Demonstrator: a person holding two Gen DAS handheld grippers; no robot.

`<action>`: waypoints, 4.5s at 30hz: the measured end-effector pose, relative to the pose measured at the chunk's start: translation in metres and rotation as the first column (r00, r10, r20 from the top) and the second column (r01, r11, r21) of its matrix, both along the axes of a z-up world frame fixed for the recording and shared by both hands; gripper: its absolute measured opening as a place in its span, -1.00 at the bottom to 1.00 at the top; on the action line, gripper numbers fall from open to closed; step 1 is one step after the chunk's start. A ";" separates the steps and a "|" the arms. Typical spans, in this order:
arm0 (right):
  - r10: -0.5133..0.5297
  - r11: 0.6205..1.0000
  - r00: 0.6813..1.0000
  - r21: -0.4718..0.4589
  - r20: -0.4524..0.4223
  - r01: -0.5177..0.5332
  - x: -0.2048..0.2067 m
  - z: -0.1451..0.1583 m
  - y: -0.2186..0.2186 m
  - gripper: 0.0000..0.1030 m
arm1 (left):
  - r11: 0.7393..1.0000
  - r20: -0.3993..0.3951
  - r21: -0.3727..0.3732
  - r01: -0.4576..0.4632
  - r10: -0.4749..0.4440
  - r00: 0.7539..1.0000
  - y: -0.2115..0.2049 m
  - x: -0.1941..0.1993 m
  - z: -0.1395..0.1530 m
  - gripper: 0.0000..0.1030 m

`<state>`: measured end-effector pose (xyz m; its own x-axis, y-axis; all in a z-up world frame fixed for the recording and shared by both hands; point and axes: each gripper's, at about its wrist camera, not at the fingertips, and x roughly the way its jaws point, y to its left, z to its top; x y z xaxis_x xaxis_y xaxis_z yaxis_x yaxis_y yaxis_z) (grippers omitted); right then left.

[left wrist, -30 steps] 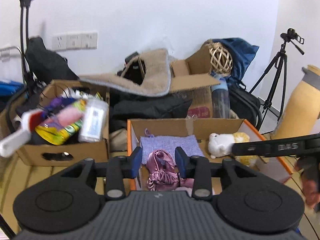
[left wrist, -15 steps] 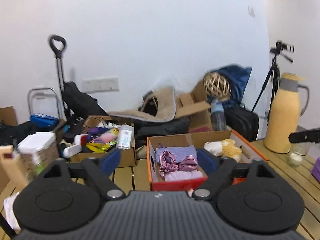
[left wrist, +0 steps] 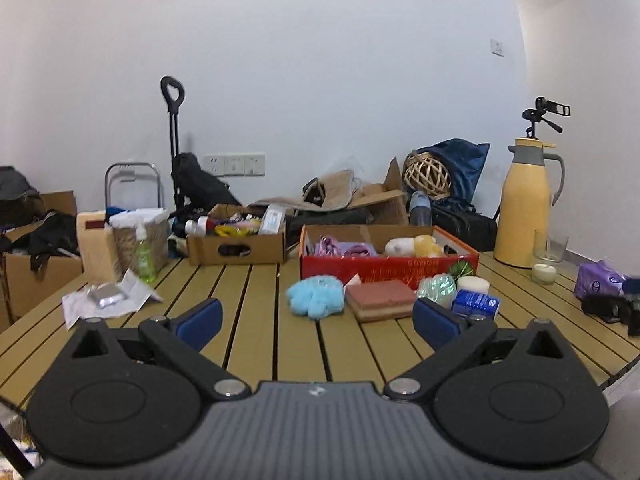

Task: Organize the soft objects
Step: 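Pull both grippers back over the table, then grasp the sparkly clear bag with the left gripper while the right grasps the white sponge ball, then carry both items into the cardboard box and open both grippers, then pull both grippers back over the table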

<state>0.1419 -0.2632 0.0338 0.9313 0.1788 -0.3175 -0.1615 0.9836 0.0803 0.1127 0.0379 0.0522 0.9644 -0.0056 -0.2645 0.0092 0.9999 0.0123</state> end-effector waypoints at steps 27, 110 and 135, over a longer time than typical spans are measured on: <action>-0.007 1.000 0.989 0.021 -0.149 0.011 0.174 -0.040 -0.030 0.75 | 0.956 -0.169 -0.056 0.287 -0.292 0.941 -0.105 0.222 -0.054 0.81; 0.045 0.993 0.967 -0.092 -0.252 -0.070 0.366 0.039 -0.016 0.10 | 0.928 -0.231 -0.255 0.270 -0.330 0.915 -0.089 0.379 0.015 0.41; 0.062 0.989 0.998 -0.136 0.031 -0.057 0.011 0.033 0.006 0.87 | 0.997 0.037 0.044 0.059 -0.061 0.997 -0.034 0.005 0.007 1.00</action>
<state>0.1531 -0.2573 0.0670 0.9313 0.1921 -0.3094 -0.2205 0.9736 -0.0592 0.1180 0.0036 0.0592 0.9721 -0.0531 -0.2284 0.0677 0.9961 0.0566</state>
